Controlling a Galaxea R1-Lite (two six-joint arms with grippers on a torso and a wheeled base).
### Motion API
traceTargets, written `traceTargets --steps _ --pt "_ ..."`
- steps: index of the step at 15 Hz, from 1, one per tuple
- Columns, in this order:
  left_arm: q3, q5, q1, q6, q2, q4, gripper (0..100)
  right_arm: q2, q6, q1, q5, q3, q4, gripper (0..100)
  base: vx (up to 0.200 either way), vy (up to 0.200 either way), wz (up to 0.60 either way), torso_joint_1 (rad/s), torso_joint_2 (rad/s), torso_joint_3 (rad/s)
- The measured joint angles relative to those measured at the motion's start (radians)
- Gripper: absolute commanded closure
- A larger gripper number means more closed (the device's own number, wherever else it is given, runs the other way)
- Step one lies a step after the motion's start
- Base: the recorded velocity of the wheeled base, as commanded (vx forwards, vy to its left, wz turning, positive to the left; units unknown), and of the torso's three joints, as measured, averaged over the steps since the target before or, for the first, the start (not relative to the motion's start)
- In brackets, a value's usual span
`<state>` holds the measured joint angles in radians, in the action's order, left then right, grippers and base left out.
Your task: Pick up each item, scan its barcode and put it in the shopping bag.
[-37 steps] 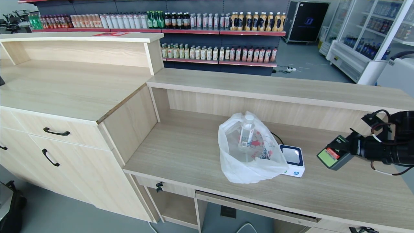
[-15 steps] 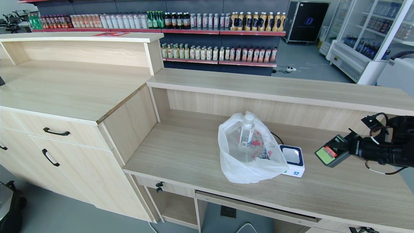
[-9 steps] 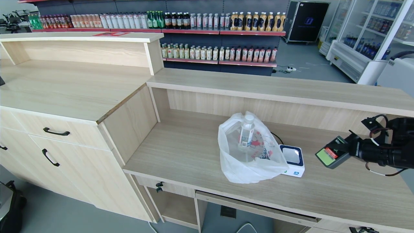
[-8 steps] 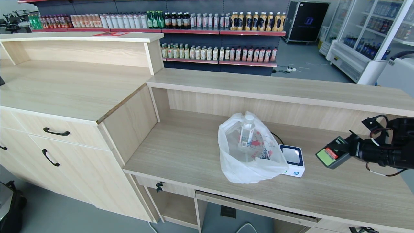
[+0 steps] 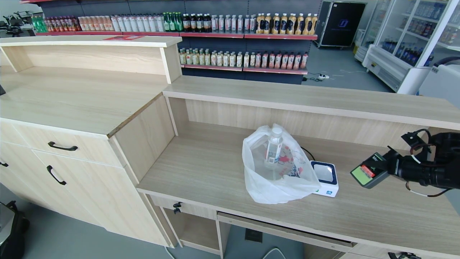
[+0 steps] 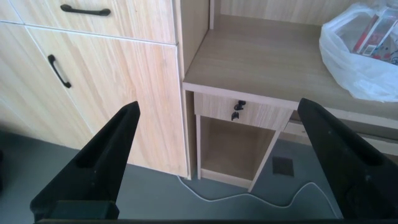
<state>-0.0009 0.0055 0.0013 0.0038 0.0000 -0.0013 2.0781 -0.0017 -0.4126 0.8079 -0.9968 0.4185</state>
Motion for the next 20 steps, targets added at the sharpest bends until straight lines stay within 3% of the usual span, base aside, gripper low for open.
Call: traceTargets --steps 20 --pt "0.000 0.000 0.000 0.000 0.000 0.000 0 0.111 0.005 0.087 0.003 -0.113 0.035 100 0.000 0.000 0.00 0.000 0.00 0.000"
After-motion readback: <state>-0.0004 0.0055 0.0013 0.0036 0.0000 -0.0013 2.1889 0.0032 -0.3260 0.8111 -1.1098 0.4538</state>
